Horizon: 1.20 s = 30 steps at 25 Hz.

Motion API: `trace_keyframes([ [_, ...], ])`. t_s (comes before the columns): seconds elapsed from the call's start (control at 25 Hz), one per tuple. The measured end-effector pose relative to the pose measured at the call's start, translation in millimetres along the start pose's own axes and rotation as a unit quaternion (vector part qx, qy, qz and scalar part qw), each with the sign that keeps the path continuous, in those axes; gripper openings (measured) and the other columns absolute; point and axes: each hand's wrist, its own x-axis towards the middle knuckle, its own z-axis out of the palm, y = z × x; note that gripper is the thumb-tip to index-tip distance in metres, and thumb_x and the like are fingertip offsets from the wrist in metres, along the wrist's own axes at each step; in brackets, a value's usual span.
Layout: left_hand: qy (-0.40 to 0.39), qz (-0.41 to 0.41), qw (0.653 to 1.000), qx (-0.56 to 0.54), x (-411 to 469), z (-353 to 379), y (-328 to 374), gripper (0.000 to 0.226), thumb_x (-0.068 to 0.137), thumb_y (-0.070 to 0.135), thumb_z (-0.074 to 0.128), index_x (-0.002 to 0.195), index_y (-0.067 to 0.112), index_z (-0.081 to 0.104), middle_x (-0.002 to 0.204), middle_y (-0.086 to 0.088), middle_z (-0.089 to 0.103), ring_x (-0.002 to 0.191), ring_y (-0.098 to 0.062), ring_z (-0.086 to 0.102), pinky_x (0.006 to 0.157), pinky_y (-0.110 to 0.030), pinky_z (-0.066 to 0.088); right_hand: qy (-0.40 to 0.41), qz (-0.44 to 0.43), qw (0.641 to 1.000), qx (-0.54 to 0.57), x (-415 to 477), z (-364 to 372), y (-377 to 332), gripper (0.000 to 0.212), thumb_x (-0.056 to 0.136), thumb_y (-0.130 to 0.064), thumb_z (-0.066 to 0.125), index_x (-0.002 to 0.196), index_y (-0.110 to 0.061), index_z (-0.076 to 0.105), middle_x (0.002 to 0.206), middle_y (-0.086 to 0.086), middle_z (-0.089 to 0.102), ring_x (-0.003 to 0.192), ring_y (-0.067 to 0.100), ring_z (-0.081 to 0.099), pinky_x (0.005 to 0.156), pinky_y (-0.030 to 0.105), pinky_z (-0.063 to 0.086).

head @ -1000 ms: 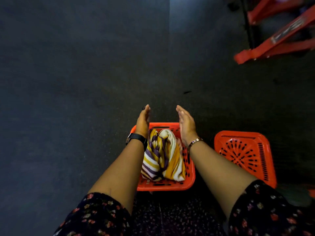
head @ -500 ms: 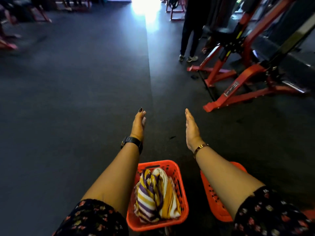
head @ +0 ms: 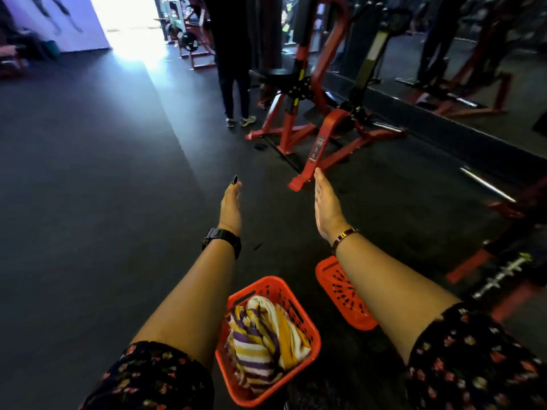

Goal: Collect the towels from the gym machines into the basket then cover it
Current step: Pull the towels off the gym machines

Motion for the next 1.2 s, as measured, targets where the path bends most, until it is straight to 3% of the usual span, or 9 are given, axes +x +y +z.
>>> trace_keyframes([
  [0.2,-0.115,-0.030,0.993,0.004,-30.1,76.6,-11.8,0.053,0.099,0.042,0.024,0.147,0.018,0.029,0.156,-0.001,0.027,0.145,-0.014,0.022,0.119,-0.035,0.011,0.136,-0.025,0.990,-0.022,-57.7,-75.7,-22.3,0.050,0.101,-0.040,0.029,0.149,-0.025,0.029,0.157,-0.006,0.026,0.145,0.009,0.022,0.118,0.033,0.016],
  [0.52,-0.290,-0.062,0.955,0.024,-105.1,215.5,-28.3,0.055,0.099,0.044,0.024,0.148,0.020,0.026,0.157,0.001,0.025,0.146,-0.015,0.018,0.118,-0.033,0.011,0.281,-0.079,0.957,-0.005,-154.7,-198.8,-72.1,0.053,0.101,-0.045,0.029,0.150,-0.027,0.026,0.159,-0.007,0.021,0.146,0.010,0.016,0.118,0.032,0.012],
  [0.68,-0.379,-0.079,0.921,0.038,-177.2,296.6,-46.1,0.053,0.101,0.039,0.023,0.148,0.013,0.026,0.157,-0.003,0.025,0.147,-0.018,0.017,0.113,-0.017,0.016,0.364,-0.098,0.926,0.034,-231.2,-266.3,-98.6,0.053,0.102,-0.042,0.029,0.151,-0.023,0.024,0.159,-0.006,0.021,0.147,0.013,0.016,0.110,0.024,0.017],
  [0.76,-0.422,-0.074,0.902,0.046,-226.5,337.1,-55.2,0.052,0.101,0.038,0.026,0.146,0.012,0.028,0.156,-0.003,0.026,0.146,-0.018,0.019,0.112,-0.017,0.017,0.393,-0.113,0.912,0.031,-279.8,-299.3,-114.7,0.047,0.103,-0.039,0.030,0.146,-0.022,0.035,0.151,-0.007,0.037,0.141,0.010,0.031,0.104,0.016,0.025],
  [0.84,-0.470,-0.111,0.875,0.035,-282.6,374.5,-65.7,0.051,0.101,0.036,0.026,0.146,0.013,0.029,0.153,0.004,0.029,0.141,-0.011,0.025,0.111,-0.021,0.019,0.432,-0.117,0.894,0.025,-331.0,-334.4,-127.1,0.033,0.104,-0.033,0.029,0.127,-0.026,0.051,0.126,-0.014,0.057,0.118,0.000,0.053,0.093,0.005,0.036],
  [0.88,-0.490,-0.119,0.863,0.031,-312.0,391.2,-69.4,0.050,0.101,0.035,0.026,0.145,0.013,0.030,0.150,0.006,0.031,0.140,-0.009,0.027,0.108,-0.020,0.021,0.457,-0.123,0.881,0.020,-356.0,-354.4,-129.7,0.034,0.104,-0.031,0.026,0.128,-0.025,0.050,0.127,-0.014,0.056,0.118,-0.002,0.052,0.095,0.006,0.035],
  [1.0,-0.535,-0.134,0.834,0.028,-384.9,441.9,-92.3,0.051,0.100,0.036,0.027,0.147,0.016,0.029,0.156,0.000,0.026,0.145,-0.015,0.019,0.117,-0.030,0.013,0.510,-0.136,0.849,-0.025,-425.4,-408.6,-138.4,0.049,0.104,-0.036,0.023,0.150,-0.021,0.025,0.158,-0.005,0.024,0.145,0.010,0.021,0.117,0.026,0.017],
  [1.2,-0.619,-0.157,0.768,0.039,-515.6,499.5,-133.4,0.051,0.099,0.037,0.031,0.145,0.016,0.031,0.156,-0.002,0.027,0.146,-0.015,0.019,0.119,-0.031,0.011,0.604,-0.133,0.785,-0.048,-551.7,-476.5,-144.9,0.051,0.102,-0.041,0.026,0.151,-0.025,0.023,0.159,-0.008,0.021,0.146,0.010,0.018,0.119,0.031,0.014],
])
